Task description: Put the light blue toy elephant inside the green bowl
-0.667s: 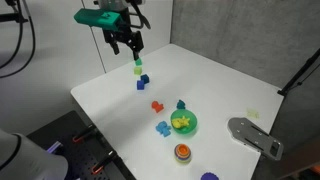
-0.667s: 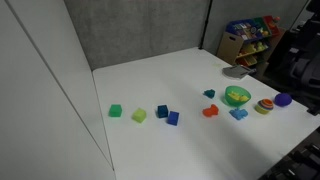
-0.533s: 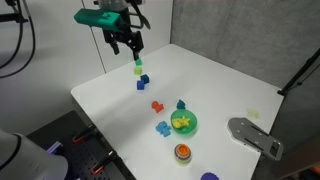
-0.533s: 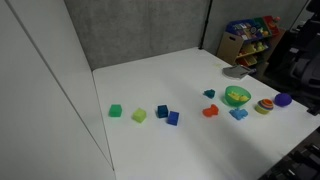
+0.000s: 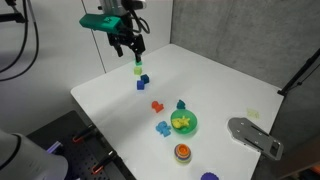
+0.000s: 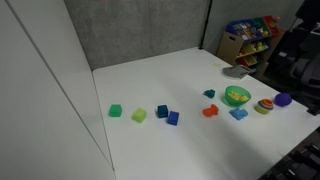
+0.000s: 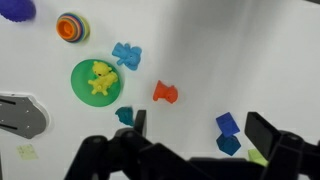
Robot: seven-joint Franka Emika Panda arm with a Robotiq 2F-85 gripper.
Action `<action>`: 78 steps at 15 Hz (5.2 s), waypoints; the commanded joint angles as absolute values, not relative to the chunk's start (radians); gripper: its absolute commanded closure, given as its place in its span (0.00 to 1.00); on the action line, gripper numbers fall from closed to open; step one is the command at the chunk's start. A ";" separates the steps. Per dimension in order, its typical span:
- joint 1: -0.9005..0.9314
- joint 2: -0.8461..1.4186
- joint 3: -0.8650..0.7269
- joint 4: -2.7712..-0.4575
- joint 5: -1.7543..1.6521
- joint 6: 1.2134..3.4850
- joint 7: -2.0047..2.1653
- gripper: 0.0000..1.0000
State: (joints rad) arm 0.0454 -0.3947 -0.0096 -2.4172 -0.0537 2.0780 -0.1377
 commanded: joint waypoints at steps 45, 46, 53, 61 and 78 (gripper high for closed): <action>0.134 0.566 -0.317 -2.325 -0.111 2.893 0.524 0.00; 0.141 0.583 -0.321 -2.324 -0.089 2.908 0.533 0.00; 0.157 0.702 -0.315 -2.305 0.096 3.072 0.513 0.00; 0.131 0.811 -0.248 -2.272 0.245 3.233 0.468 0.00; 0.148 0.748 -0.240 -2.315 0.303 3.258 0.367 0.87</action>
